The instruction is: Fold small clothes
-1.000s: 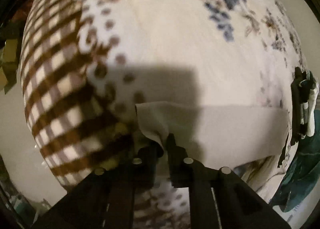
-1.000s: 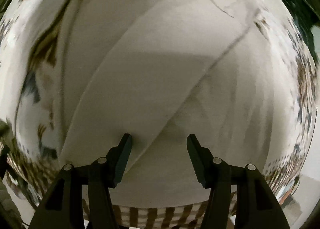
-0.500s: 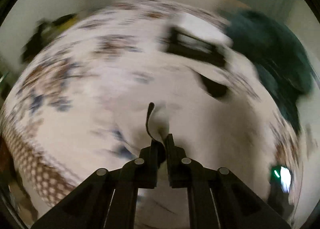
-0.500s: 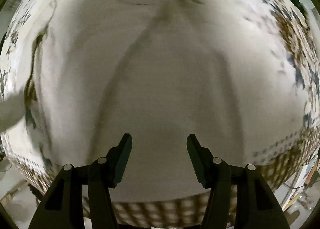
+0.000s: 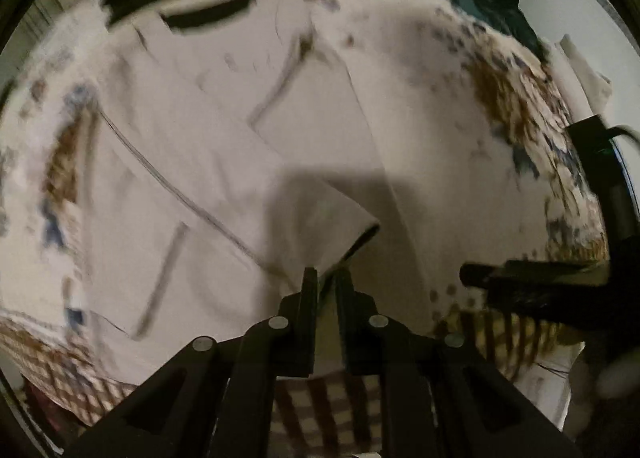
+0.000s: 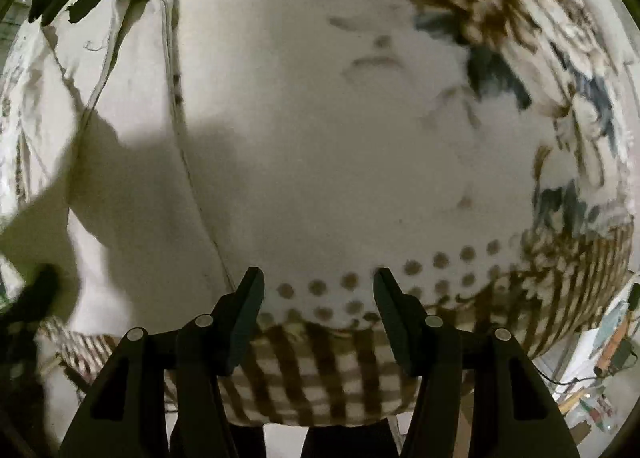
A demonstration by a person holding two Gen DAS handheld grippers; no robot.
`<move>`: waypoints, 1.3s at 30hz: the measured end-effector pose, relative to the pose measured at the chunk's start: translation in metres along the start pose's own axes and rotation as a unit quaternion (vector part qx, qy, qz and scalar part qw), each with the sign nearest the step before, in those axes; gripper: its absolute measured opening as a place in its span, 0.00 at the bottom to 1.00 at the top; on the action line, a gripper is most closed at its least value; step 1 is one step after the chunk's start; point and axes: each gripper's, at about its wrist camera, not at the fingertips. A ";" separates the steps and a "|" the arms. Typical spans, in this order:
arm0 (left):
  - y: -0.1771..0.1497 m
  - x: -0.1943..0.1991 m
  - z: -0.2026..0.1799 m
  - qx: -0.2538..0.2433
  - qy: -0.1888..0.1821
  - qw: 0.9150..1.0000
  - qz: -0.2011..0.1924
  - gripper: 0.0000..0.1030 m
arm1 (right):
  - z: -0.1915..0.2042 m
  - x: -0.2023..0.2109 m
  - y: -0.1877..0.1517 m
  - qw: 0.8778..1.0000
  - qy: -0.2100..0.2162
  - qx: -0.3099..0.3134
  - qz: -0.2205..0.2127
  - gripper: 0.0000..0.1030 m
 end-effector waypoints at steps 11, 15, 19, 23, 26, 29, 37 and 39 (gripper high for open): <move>-0.055 0.040 0.149 0.227 0.038 0.973 -0.010 0.91 | -0.004 0.054 0.012 0.992 0.128 0.018 -0.017 0.57; -0.088 0.034 0.210 0.292 0.082 0.953 0.003 0.91 | 0.030 0.061 0.024 0.985 0.160 0.053 -0.024 0.57; -0.108 0.020 0.236 0.302 0.095 0.948 0.025 0.91 | 0.053 0.021 0.024 0.994 0.037 0.100 -0.004 0.57; -0.130 0.010 0.244 0.321 0.046 0.945 0.034 0.91 | 0.026 0.036 0.024 0.995 0.084 0.045 0.006 0.57; -0.141 0.005 0.237 0.322 0.005 0.946 0.026 0.91 | -0.016 0.049 0.012 0.993 0.116 0.004 0.021 0.57; -0.153 0.002 0.235 0.337 -0.023 0.941 0.021 0.91 | -0.040 0.042 0.004 0.989 0.139 -0.012 0.053 0.57; -0.154 -0.001 0.212 0.300 -0.089 0.949 0.035 0.05 | -0.079 0.026 -0.008 0.977 0.196 -0.053 0.066 0.46; -0.156 0.004 0.206 0.300 -0.088 0.949 0.031 0.04 | -0.084 0.027 -0.013 0.973 0.209 -0.063 0.075 0.16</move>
Point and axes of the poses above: each gripper's, at about its wrist camera, not at the fingertips, and x roughly against the way its jaws point, z to its left, y to its top
